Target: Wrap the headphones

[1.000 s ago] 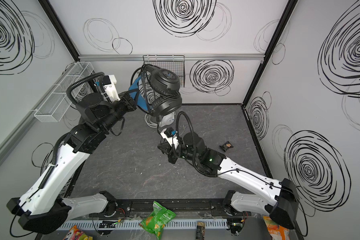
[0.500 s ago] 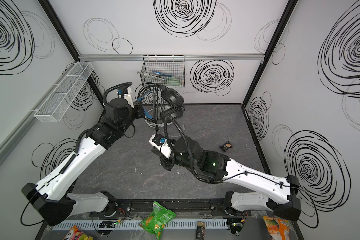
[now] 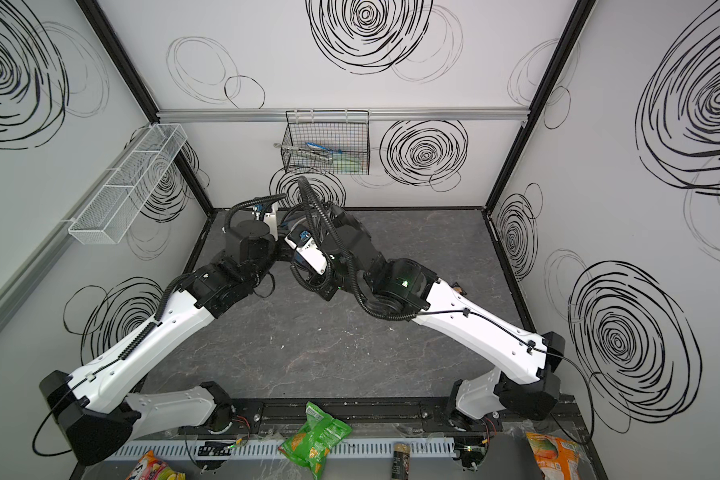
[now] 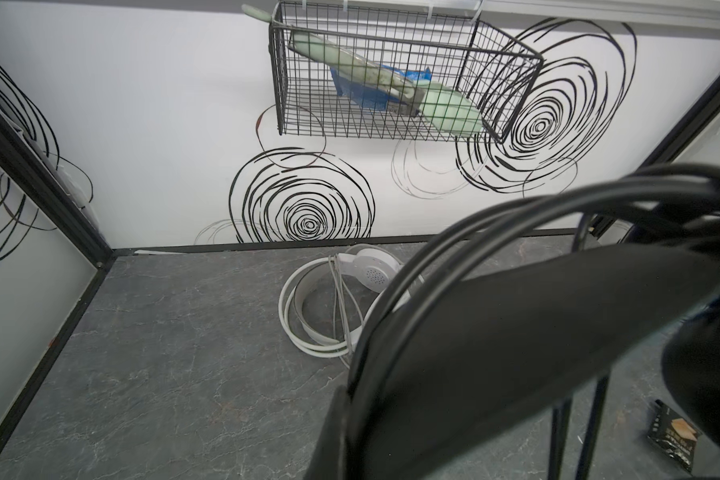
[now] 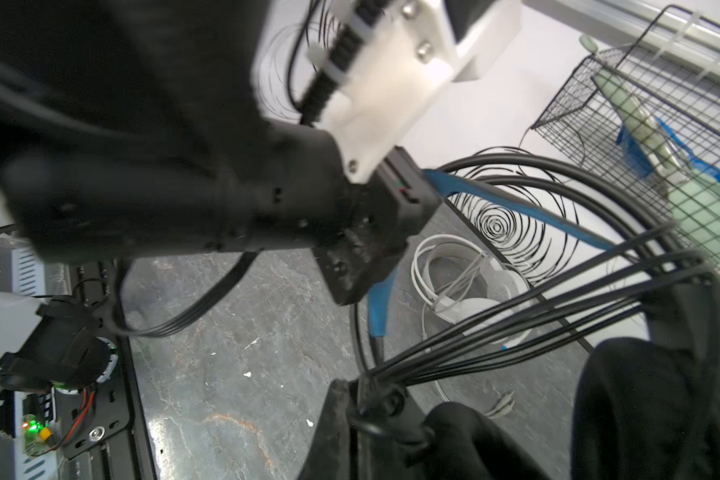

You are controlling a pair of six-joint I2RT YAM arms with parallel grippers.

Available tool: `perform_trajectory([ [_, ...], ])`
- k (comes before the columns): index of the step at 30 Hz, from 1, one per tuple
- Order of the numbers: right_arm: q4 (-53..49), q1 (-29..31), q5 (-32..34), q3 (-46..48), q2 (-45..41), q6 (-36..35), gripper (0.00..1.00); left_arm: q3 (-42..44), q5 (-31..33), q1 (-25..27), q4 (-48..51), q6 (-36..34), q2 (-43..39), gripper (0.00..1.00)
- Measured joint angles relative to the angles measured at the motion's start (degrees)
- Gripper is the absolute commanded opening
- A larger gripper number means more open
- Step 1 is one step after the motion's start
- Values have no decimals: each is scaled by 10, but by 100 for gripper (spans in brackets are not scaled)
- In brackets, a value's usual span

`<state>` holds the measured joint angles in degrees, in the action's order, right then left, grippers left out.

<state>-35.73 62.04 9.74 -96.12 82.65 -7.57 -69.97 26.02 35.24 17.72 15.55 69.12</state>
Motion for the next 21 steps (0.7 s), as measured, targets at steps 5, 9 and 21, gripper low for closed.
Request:
perform_trajectory([
  [5, -32, -38, -4, -4, 16, 19, 0, 22, 16, 17, 9, 1, -3, 0],
  [9, -46, -52, -5, 3, 17, 27, 0, 26, 24, 23, 16, 6, -3, 0],
  [21, -21, -105, -38, 69, 18, 37, 0, 27, 16, 55, 22, 28, -3, 0],
])
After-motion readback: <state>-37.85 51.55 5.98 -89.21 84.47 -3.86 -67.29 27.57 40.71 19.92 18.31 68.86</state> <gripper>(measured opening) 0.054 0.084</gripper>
